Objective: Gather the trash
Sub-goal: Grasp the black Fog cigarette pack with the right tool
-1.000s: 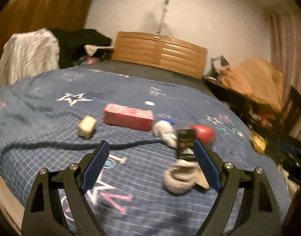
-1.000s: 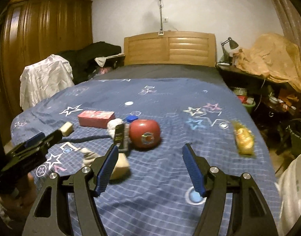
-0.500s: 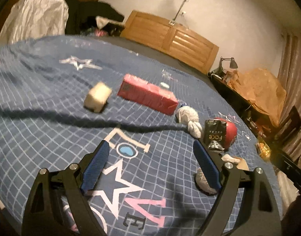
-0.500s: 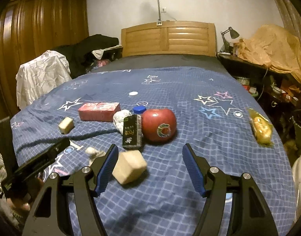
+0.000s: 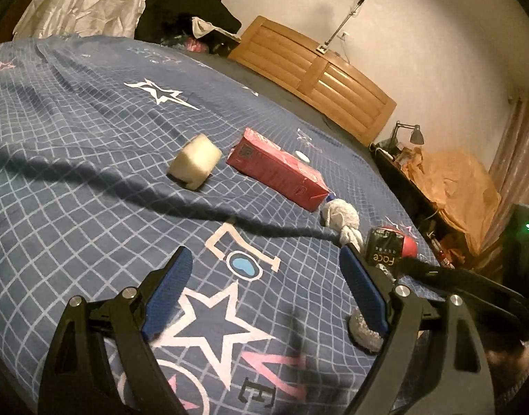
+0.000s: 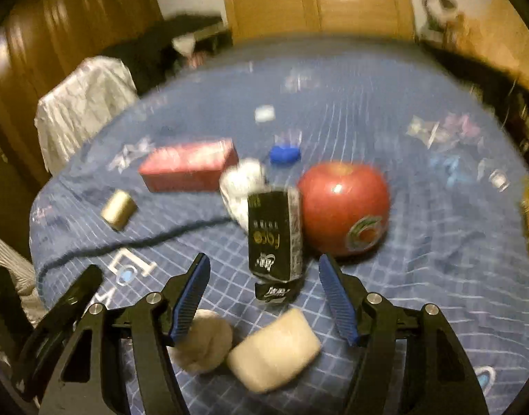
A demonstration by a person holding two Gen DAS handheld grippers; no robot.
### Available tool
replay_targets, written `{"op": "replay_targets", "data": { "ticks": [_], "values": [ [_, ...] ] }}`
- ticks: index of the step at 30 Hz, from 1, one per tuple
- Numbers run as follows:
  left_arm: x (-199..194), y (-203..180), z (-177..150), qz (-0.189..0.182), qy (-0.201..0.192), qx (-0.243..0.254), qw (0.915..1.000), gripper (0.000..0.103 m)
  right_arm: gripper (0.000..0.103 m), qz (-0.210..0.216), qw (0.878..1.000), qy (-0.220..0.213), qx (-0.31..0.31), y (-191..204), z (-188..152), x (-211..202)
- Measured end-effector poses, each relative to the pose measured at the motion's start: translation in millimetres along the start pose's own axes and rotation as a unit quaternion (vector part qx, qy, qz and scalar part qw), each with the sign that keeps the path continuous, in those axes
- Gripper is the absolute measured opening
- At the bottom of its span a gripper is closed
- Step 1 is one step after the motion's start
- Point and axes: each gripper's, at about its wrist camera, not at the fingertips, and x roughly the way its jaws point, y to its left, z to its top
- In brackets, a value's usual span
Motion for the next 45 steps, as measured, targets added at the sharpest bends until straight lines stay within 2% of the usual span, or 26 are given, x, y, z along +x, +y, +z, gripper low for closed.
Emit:
{"op": "replay_targets", "data": {
  "ticks": [3, 5, 6, 7, 10, 13, 14, 18, 21, 25, 30, 35, 40, 45],
  "values": [
    [0, 0, -1, 0.0, -0.001, 0.0, 1.0, 0.083, 0.063, 0.006, 0.999, 0.025, 0.022, -7, 10, 25],
    [-1, 1, -1, 0.0, -0.002, -0.002, 1.0, 0.083, 0.042, 0.015, 0.999, 0.033, 0.028, -7, 14, 37],
    [-1, 2, -1, 0.0, -0.004, -0.003, 1.0, 0.083, 0.035, 0.013, 0.999, 0.035, 0.023, -5, 15, 41],
    [-1, 1, 0, 0.0, -0.004, -0.004, 1.0, 0.083, 0.016, 0.017, 0.999, 0.032, 0.02, -4, 14, 42],
    [-2, 1, -1, 0.001, -0.005, -0.006, 1.0, 0.083, 0.015, 0.044, 0.999, -0.018, 0.01, 3, 14, 16],
    [-2, 0, 0, 0.003, -0.006, -0.008, 0.9999, 0.084, 0.015, 0.058, 0.993, -0.098, 0.015, -2, 19, -43],
    [-1, 0, 0, 0.004, -0.006, -0.008, 0.9999, 0.084, 0.015, 0.054, 0.989, -0.134, 0.023, -9, 20, -73],
    [1, 0, 2, 0.009, -0.005, -0.009, 0.9999, 0.084, 0.015, 0.034, 0.972, -0.225, 0.054, -38, 12, -159],
    [2, -1, 3, 0.014, -0.006, -0.009, 0.9998, 0.084, 0.015, 0.015, 0.965, -0.252, 0.068, -57, -9, -200],
    [5, -2, 3, 0.022, -0.006, -0.009, 0.9997, 0.084, 0.015, 0.014, 0.968, -0.23, 0.096, -78, -43, -208],
    [7, -4, 3, 0.033, -0.005, -0.007, 0.9994, 0.084, 0.015, 0.034, 0.975, -0.167, 0.14, -97, -95, -182],
    [10, -6, 3, 0.044, -0.002, -0.004, 0.999, 0.084, 0.015, 0.056, 0.978, -0.123, 0.156, -89, -137, -150],
    [11, -7, 3, 0.05, 0.003, 0.0, 0.9988, 0.084, 0.015, 0.072, 0.981, -0.105, 0.146, -72, -158, -136],
    [13, -8, 3, 0.055, 0.008, 0.004, 0.9985, 0.085, 0.015, 0.07, 0.983, -0.114, 0.123, -62, -164, -141]
  ]
}}
